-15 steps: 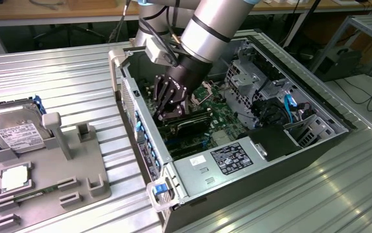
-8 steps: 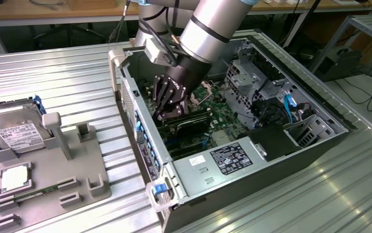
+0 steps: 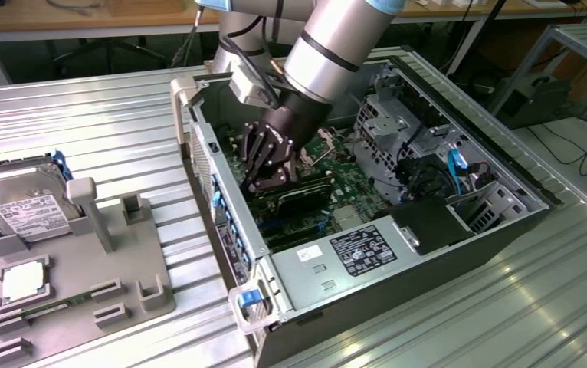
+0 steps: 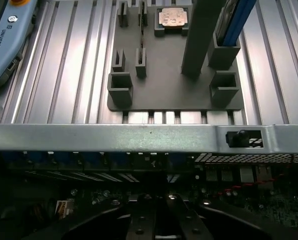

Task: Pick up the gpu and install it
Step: 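Press down on the gpu until it lock into place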

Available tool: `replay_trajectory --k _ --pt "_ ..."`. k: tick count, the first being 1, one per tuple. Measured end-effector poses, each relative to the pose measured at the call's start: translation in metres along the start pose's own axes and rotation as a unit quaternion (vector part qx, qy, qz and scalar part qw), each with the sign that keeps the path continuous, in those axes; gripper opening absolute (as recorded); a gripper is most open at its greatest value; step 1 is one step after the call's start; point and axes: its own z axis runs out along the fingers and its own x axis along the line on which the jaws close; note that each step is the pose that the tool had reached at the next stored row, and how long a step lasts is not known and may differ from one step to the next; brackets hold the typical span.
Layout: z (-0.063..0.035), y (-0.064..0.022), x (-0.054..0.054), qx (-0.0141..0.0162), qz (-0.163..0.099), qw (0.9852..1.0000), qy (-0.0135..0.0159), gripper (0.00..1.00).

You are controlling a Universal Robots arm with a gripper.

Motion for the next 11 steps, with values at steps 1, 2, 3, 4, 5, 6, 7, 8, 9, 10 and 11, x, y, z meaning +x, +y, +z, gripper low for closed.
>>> replay_trajectory --k 1,2,3,4,5,6,7,8,9,10,11 --pt "-0.0001 -0.0023 0.0001 -0.0001 0.0 1.0 0.0004 0.11" --pt "-0.0008 -0.004 0.0002 -0.0002 0.0 1.0 0.0007 0.11" --pt "-0.0011 -0.0049 0.0003 -0.0002 0.0 1.0 0.0008 0.11" --pt "-0.0013 -0.0053 0.0003 -0.0002 0.0 1.0 0.0008 0.11" --pt "-0.0014 -0.0056 0.0003 -0.0002 0.0 1.0 0.0008 0.11" --pt "-0.0014 -0.0057 0.0003 -0.0002 0.0 1.0 0.0007 0.11" --pt "-0.0015 -0.0058 0.0002 -0.0002 0.0 1.0 0.0007 0.11" --pt "-0.0015 -0.0059 0.0003 -0.0002 0.0 1.0 0.0007 0.11" --pt "-0.0016 -0.006 0.0003 -0.0001 0.0 1.0 0.0007 0.11" --pt "-0.0017 -0.006 0.0002 -0.0001 0.0 1.0 0.0007 0.11" --pt "-0.0019 -0.0059 0.0002 -0.0002 0.0 1.0 0.0007 0.11"
